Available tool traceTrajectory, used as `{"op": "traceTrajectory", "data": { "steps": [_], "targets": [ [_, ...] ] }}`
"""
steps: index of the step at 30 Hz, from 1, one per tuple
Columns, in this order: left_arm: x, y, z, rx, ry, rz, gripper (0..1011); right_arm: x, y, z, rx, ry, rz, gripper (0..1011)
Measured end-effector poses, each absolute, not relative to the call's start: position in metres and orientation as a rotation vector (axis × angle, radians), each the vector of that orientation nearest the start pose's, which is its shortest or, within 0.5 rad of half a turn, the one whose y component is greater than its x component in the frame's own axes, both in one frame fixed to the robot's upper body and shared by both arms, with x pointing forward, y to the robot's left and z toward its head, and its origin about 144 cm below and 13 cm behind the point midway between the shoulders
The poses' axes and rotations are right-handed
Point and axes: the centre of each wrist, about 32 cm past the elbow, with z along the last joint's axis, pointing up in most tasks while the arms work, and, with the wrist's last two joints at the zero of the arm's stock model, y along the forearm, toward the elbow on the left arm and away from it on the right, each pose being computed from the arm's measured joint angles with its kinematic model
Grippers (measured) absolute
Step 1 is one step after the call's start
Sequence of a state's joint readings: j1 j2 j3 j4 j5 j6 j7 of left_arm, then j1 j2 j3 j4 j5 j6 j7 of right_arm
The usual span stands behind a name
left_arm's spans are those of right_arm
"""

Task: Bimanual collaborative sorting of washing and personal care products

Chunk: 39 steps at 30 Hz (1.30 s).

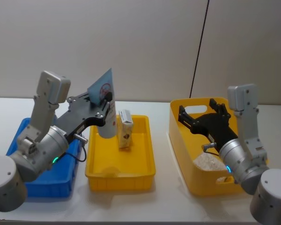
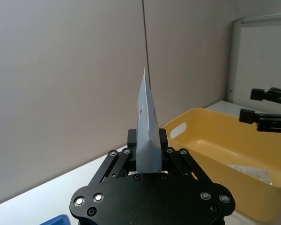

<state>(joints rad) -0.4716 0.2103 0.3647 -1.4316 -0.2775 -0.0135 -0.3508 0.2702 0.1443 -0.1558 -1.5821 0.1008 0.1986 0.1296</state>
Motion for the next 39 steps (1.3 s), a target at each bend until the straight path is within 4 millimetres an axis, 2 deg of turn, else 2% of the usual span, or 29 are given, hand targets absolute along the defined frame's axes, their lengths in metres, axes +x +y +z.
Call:
{"op": "traceTrajectory", "data": {
  "steps": [17,39],
  "targets": [
    [0.570,0.171,1.261,-0.149,-0.245,0.820,207,0.522,-0.221,1.239,-0.024,-0.080,-1.235,1004],
    [0.572,0.167,1.262,-0.155,-0.247,0.798,207,0.526,-0.219,1.244,-0.102,-0.107,-0.927,1004]
  ]
}}
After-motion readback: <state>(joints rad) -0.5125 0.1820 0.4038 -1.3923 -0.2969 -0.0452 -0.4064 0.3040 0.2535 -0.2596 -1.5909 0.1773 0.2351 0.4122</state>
